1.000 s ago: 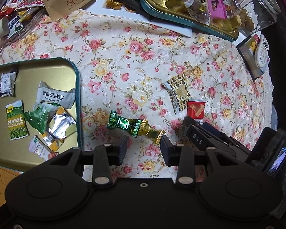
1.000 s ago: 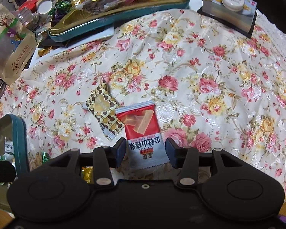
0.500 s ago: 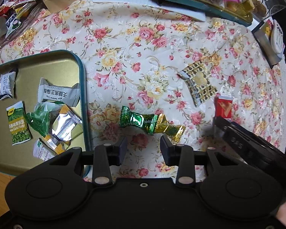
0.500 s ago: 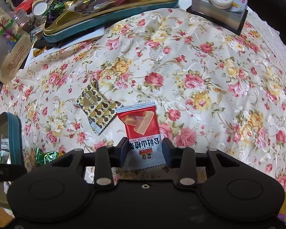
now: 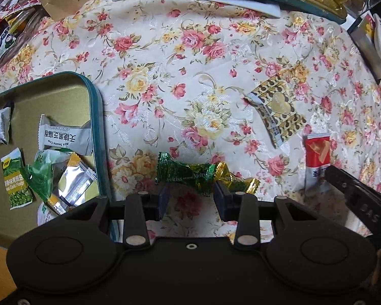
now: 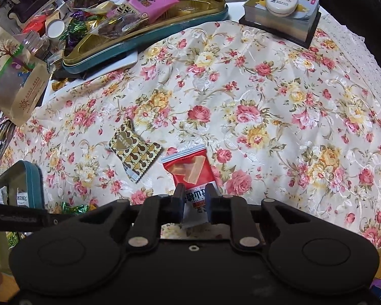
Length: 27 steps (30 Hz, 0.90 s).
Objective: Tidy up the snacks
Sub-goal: 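Grasp the red packet with the right tool while the left tool grasps the green-gold candy, then lift the red packet and green-gold candy off the cloth with both tools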
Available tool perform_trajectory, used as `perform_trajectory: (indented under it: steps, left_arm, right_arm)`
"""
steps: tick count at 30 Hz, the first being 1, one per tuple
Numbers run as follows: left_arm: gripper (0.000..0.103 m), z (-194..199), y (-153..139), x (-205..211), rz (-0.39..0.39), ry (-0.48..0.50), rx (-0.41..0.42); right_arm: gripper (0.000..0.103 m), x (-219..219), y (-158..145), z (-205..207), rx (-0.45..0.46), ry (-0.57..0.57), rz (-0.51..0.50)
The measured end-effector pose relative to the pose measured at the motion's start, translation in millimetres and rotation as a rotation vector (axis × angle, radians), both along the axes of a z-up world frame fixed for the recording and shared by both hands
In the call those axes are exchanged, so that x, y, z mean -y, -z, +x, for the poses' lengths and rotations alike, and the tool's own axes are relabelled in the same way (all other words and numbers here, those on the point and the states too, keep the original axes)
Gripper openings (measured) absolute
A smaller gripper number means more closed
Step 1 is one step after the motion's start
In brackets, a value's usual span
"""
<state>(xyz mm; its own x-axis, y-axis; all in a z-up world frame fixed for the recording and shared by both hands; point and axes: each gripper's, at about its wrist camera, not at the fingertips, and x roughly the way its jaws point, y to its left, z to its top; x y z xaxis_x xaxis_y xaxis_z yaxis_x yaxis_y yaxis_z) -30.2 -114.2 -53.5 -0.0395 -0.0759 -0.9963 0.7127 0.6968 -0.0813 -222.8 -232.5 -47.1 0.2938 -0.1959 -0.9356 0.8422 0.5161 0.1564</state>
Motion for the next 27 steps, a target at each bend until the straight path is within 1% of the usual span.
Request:
perform_trajectory:
  steps: [3, 4, 8, 14, 15, 17, 19, 24, 27]
  left_arm:
    - [0.047, 1, 7, 1, 0.003, -0.002, -0.007]
    - [0.047, 1, 10, 1, 0.005, -0.005, -0.007]
    - [0.047, -1, 22, 6, 0.029, 0.003, 0.012]
    - [0.046, -7, 27, 13, 0.006, 0.024, 0.042]
    - [0.044, -8, 27, 16, 0.006, 0.025, 0.050]
    - [0.036, -11, 26, 23, -0.006, 0.032, 0.048]
    - [0.024, -15, 25, 30, -0.017, 0.035, 0.033]
    - [0.025, -24, 28, 50, -0.032, 0.039, 0.006]
    - [0.027, -24, 29, 56, -0.035, 0.021, -0.014]
  right_arm:
    - [0.022, 2, -2, -5, 0.010, 0.021, 0.009]
    - [0.025, 3, -3, -6, 0.016, 0.027, 0.014]
    - [0.025, 5, -7, -9, 0.026, 0.035, 0.018]
    - [0.025, 7, -11, -14, 0.037, 0.043, 0.015]
    - [0.025, 8, -12, -16, 0.040, 0.050, 0.017]
    - [0.025, 11, -14, -19, 0.047, 0.065, 0.019]
    - [0.025, 13, -16, -22, 0.054, 0.078, 0.019]
    - [0.025, 19, -17, -29, 0.059, 0.102, 0.021]
    - [0.026, 25, -14, -34, 0.060, 0.131, 0.042]
